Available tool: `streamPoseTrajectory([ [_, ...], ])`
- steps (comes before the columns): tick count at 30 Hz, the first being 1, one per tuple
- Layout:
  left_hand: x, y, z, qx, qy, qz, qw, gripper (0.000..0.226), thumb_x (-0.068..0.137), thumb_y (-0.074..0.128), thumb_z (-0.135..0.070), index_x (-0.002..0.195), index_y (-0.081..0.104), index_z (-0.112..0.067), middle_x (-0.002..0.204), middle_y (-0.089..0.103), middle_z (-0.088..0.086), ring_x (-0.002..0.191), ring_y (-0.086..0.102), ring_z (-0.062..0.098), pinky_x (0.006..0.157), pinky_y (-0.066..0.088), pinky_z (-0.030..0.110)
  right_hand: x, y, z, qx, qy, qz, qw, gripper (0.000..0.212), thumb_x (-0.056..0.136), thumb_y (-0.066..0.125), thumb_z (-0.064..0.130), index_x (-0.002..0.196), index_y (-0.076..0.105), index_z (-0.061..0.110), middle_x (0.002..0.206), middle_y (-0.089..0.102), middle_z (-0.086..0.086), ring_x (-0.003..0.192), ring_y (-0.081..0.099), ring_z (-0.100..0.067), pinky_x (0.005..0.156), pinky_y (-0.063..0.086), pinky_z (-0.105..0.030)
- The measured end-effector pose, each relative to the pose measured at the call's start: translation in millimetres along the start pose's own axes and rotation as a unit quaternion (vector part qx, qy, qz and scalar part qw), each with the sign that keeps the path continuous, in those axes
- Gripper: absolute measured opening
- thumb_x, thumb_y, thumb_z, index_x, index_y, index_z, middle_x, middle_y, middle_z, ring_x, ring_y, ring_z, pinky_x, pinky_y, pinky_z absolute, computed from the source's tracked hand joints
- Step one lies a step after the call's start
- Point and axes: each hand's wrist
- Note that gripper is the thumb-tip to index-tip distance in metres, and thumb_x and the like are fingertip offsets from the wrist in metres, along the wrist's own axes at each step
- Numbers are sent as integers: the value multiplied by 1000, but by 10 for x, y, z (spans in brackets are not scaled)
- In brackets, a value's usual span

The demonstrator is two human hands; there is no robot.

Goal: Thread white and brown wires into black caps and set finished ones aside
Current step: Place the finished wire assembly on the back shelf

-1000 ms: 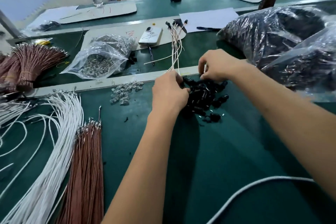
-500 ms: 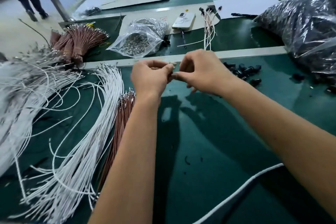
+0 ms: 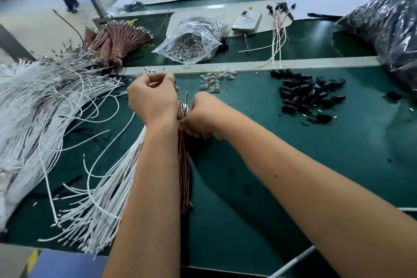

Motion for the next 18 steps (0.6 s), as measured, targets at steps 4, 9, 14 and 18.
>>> streamPoseTrajectory([
  [4, -28, 73, -36, -1, 0, 7, 1000, 10, 70, 80, -17, 67, 72, -22, 70, 74, 5, 74, 74, 24, 82, 61, 43, -25, -117, -107, 102, 5, 10, 995, 24, 91, 72, 8, 70, 62, 5, 54, 57, -9, 49, 44, -21, 45, 32, -24],
  [9, -134, 221, -175, -52, -6, -4, 999, 11, 71, 81, -11, 73, 74, -19, 70, 74, 0, 62, 68, 9, 66, 58, 27, -70, -245, -174, 146, -40, 21, 988, 28, 91, 71, 5, 65, 63, 8, 45, 56, 0, 34, 42, -9, 35, 29, -15],
  [14, -272, 360, -337, -95, -1, 14, 995, 12, 76, 79, -5, 76, 73, -16, 73, 75, 5, 67, 72, 16, 66, 60, 29, -121, -291, -249, 180, -53, 19, 982, 32, 92, 59, -3, 62, 59, 8, 50, 54, -4, 35, 40, -9, 33, 26, -16],
  [18, -340, 443, -397, -123, 5, 36, 992, 11, 85, 76, -7, 79, 70, -13, 65, 70, 2, 56, 65, 14, 55, 51, 25, -151, -337, -264, 220, -77, 5, 972, 18, 99, 50, 1, 83, 59, 5, 63, 50, -8, 40, 40, -11, 34, 25, -16],
])
Point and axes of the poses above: each hand's wrist, its own x-axis towards the middle knuckle, its own y-axis out of the palm, z = x × y
